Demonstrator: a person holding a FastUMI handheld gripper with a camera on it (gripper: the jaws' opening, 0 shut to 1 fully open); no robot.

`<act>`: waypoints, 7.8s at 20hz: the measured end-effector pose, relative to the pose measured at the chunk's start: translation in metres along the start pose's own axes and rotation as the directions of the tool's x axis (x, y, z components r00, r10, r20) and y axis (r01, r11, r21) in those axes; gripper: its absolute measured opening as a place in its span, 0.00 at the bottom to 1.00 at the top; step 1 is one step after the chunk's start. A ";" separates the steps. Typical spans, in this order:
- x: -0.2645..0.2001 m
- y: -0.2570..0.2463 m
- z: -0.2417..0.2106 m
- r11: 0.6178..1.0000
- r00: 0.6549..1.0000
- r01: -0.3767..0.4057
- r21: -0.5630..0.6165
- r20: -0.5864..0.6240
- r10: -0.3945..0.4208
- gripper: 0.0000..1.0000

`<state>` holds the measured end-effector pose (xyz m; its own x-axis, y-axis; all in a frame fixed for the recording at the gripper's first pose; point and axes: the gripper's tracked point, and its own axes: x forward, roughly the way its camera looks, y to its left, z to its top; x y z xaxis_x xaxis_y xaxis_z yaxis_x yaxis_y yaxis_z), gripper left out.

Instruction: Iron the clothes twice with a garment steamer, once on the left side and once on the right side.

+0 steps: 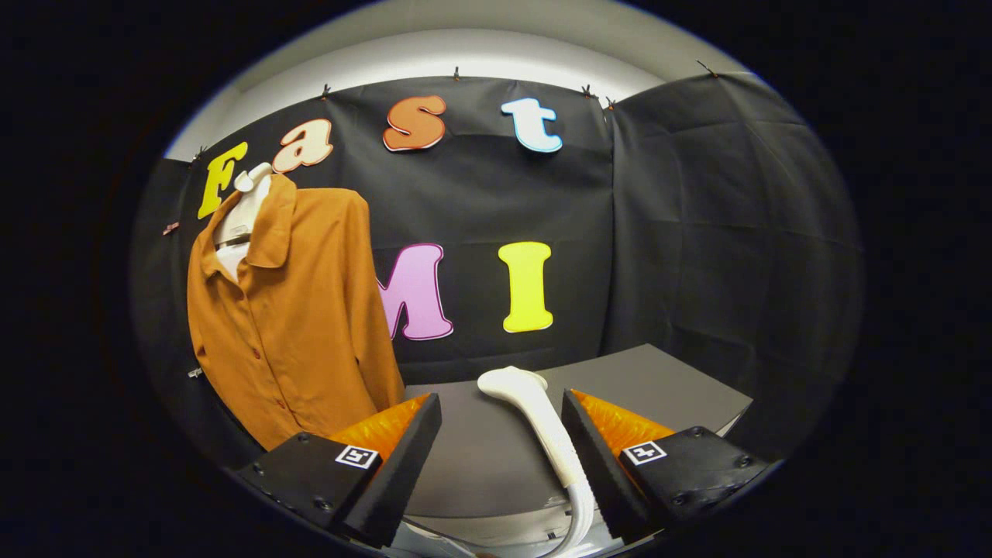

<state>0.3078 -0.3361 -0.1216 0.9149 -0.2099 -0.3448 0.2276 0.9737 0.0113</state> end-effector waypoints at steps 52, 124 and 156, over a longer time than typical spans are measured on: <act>-0.045 0.116 0.020 0.986 0.989 -0.148 -0.082 -0.028 0.146 0.36; -0.032 0.390 -0.072 0.942 0.941 -0.290 -0.168 -0.230 0.249 0.36; 0.016 0.383 -0.239 0.971 0.869 -0.119 -0.208 -0.494 0.001 0.36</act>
<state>0.3297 0.0549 -0.3471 0.6309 -0.1377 -0.7635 0.0428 0.9888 -0.1430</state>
